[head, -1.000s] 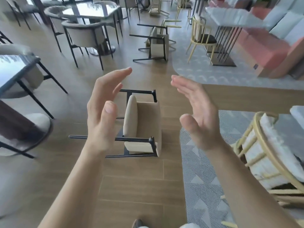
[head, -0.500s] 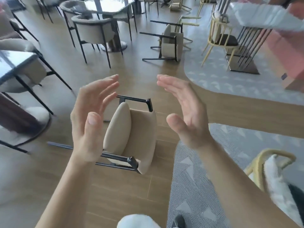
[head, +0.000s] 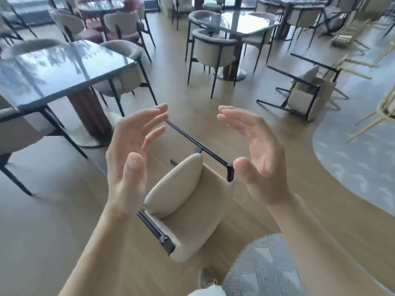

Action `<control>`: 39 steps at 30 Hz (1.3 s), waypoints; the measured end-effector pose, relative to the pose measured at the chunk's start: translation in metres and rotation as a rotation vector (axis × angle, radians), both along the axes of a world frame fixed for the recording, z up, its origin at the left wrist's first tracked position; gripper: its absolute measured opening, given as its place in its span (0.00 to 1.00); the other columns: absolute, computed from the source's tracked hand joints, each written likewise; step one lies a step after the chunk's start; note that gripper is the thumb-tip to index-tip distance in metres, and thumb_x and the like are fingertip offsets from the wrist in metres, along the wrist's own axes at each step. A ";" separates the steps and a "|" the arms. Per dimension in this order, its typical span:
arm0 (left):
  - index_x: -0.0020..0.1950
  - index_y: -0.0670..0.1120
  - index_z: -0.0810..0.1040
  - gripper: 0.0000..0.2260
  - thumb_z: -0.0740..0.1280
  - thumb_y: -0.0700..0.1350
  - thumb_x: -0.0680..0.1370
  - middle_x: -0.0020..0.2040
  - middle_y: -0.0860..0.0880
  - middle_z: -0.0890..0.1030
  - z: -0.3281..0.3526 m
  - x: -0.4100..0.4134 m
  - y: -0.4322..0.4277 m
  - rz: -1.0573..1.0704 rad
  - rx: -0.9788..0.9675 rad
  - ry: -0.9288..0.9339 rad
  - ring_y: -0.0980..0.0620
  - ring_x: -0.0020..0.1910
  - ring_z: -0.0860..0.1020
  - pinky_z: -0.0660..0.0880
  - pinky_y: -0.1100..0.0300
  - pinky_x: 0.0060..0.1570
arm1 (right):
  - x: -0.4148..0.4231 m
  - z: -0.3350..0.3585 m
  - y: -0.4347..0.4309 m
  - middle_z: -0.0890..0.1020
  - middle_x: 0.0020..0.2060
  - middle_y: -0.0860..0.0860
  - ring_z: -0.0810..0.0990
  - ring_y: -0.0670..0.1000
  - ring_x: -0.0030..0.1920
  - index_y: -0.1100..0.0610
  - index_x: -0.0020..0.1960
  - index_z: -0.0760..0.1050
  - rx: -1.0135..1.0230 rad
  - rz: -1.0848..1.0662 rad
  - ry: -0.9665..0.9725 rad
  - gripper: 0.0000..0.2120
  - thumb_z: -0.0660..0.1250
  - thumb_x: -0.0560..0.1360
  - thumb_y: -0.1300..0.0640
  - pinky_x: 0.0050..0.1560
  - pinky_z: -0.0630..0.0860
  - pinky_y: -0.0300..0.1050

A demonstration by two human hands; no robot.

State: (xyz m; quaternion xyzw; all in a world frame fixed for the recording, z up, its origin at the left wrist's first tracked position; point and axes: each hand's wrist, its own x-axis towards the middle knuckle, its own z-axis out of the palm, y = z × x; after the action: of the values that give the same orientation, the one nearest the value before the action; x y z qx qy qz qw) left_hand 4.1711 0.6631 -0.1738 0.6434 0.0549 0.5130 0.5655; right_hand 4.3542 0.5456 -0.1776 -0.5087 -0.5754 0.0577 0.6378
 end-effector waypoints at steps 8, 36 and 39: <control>0.69 0.54 0.74 0.29 0.65 0.72 0.77 0.70 0.50 0.79 0.001 0.125 0.011 0.085 -0.003 0.011 0.40 0.71 0.76 0.71 0.40 0.71 | 0.124 -0.002 0.023 0.80 0.67 0.61 0.79 0.64 0.70 0.62 0.70 0.73 -0.028 0.058 0.051 0.38 0.63 0.78 0.29 0.71 0.74 0.68; 0.68 0.58 0.77 0.26 0.65 0.72 0.77 0.70 0.48 0.81 -0.324 0.262 -0.029 0.991 -0.402 0.082 0.39 0.70 0.78 0.72 0.43 0.69 | 0.249 -0.346 0.142 0.79 0.65 0.63 0.80 0.68 0.67 0.59 0.70 0.72 -0.320 0.719 0.355 0.31 0.67 0.80 0.34 0.70 0.75 0.65; 0.68 0.57 0.77 0.26 0.65 0.72 0.77 0.70 0.47 0.80 -0.416 0.263 -0.025 1.037 -0.455 0.092 0.38 0.71 0.77 0.73 0.44 0.68 | 0.248 -0.439 0.143 0.79 0.65 0.62 0.81 0.65 0.66 0.58 0.69 0.72 -0.410 0.722 0.386 0.30 0.67 0.80 0.35 0.70 0.76 0.63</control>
State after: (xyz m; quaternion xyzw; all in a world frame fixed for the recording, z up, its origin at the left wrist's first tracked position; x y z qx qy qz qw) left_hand 4.4338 0.6384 -0.5895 0.4161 0.4974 0.6703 0.3609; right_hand 4.6026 0.6889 -0.6171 -0.3713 -0.5632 0.4829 0.5583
